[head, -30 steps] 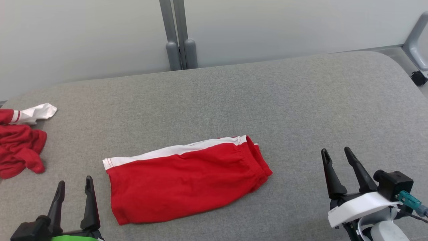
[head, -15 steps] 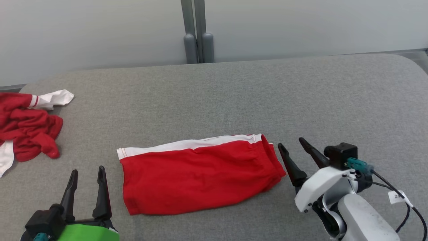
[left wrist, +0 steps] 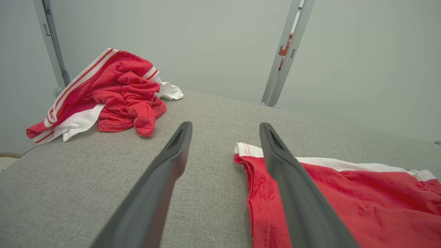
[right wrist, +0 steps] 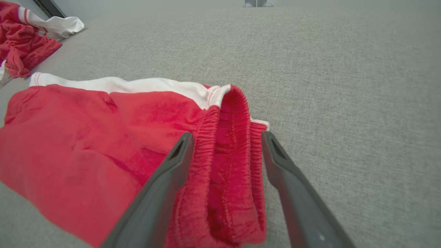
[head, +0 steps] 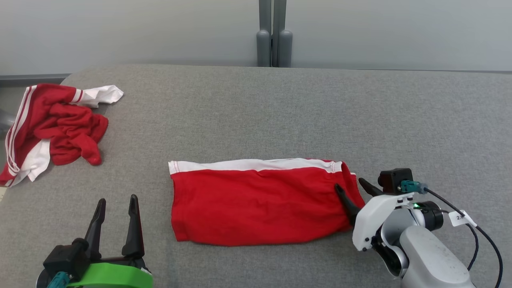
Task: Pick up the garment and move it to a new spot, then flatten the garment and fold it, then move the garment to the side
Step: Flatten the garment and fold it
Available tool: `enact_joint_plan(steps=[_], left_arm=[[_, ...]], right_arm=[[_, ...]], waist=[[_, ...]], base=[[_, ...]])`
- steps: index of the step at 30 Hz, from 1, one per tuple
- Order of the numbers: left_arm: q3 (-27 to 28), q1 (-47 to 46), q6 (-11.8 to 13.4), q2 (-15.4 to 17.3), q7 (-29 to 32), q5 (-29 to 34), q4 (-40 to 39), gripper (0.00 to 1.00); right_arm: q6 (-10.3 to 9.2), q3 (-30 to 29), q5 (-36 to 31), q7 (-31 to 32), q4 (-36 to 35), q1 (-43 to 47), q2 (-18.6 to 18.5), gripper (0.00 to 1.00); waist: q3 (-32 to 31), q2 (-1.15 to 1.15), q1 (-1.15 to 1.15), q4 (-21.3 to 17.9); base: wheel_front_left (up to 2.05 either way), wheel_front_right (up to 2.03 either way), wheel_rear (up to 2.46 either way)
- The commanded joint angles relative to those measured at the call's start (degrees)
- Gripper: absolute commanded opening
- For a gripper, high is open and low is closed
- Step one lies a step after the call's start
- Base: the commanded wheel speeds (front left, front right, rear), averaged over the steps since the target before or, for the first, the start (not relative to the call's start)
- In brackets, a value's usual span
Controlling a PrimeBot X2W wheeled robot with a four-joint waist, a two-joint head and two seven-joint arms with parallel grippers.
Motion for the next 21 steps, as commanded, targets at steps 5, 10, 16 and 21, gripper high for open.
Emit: enact_joint_plan(steps=[5, 10, 16, 21], left_arm=[[-0.60, -1.56, -0.19, 0.67, -0.16, -0.98, 0.30, 1.00], [-0.82, -2.22, -0.19, 1.29, -0.16, -1.32, 0.81, 1.00], [-1.17, -2.76, -0.19, 1.71, -0.16, -1.42, 1.27, 1.00], [-1.56, -3.08, -0.19, 1.71, -0.16, -1.49, 2.09, 1.00]], right_arm=[[-0.04, -1.49, 0.63, 2.12, 2.92, -1.63, 0.06, 1.00], [-0.04, -2.55, 2.76, 6.21, 6.58, -3.07, 0.93, 1.00], [-0.04, -1.35, 9.10, 12.46, 9.21, -4.51, 1.90, 1.00], [-0.02, 0.32, 14.24, 16.79, 9.56, -5.88, 2.14, 0.45]], waist=[[1.17, 0.00, 0.00, 0.82], [1.95, 0.00, 0.00, 1.20], [2.24, 0.00, 0.00, 1.59], [2.17, 0.00, 0.00, 1.91]], base=[[0.00, 0.00, 0.00], [0.00, 0.00, 0.00], [0.00, 0.00, 0.00], [0.00, 0.00, 0.00]])
